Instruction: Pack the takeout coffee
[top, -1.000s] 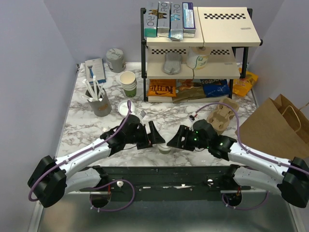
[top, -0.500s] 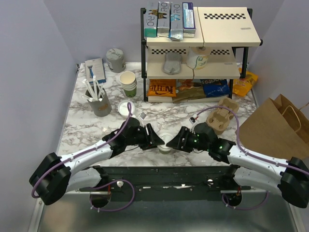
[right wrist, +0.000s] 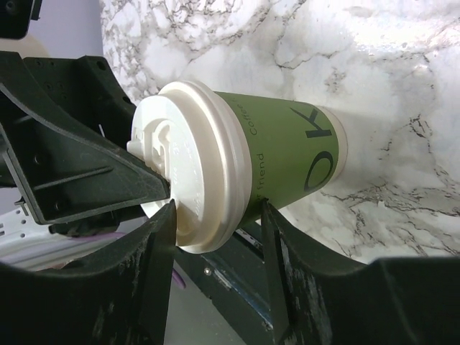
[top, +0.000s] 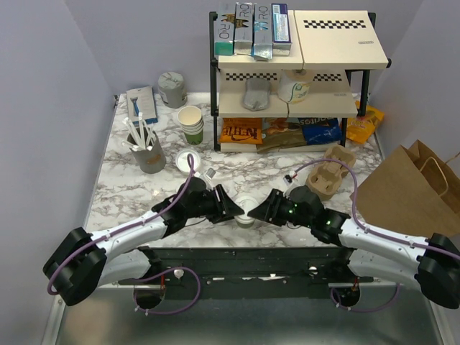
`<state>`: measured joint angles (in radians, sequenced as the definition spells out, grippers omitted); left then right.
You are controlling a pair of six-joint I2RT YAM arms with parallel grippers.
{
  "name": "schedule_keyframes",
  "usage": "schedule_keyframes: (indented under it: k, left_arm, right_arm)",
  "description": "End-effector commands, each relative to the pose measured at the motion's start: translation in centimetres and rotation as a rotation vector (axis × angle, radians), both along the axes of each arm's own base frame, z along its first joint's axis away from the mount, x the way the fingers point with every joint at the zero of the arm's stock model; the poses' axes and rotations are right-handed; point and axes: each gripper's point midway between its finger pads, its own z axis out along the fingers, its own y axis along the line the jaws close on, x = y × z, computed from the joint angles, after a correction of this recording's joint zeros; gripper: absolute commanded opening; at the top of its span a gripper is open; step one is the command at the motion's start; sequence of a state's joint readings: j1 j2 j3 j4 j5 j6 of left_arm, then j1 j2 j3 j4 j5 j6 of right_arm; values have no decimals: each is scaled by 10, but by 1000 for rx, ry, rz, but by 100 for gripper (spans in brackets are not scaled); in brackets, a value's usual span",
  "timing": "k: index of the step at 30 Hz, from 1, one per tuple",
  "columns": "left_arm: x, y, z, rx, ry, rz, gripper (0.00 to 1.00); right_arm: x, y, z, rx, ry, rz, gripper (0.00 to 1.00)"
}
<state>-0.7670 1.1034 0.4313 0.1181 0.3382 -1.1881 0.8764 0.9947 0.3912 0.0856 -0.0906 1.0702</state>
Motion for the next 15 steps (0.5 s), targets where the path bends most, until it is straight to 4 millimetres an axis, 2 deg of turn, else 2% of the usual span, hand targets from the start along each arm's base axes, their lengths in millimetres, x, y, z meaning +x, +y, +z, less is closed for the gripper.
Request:
schedule_keyframes:
  k: [1,5,10,13,15]
  left_arm:
    - [-10,20,-45,139,17,4,51]
    - [-9,28,-51,183,-10,16,52]
    - [-15,32,-60,176,-1,16,53]
    - [-12,31,-58,172,-10,21,56]
    - [-10,28,-54,169,-18,19,61]
  right_arm:
    - [5,-39,-58,-232,-24,-82,49]
    - [6,-46,-69,-266,-45,-84,48]
    - [11,-47,-68,-298,-83,-78,44]
    - [17,-46,-66,-322,-104,-80,39]
    - [20,-44,-63,-336,-95,-73,38]
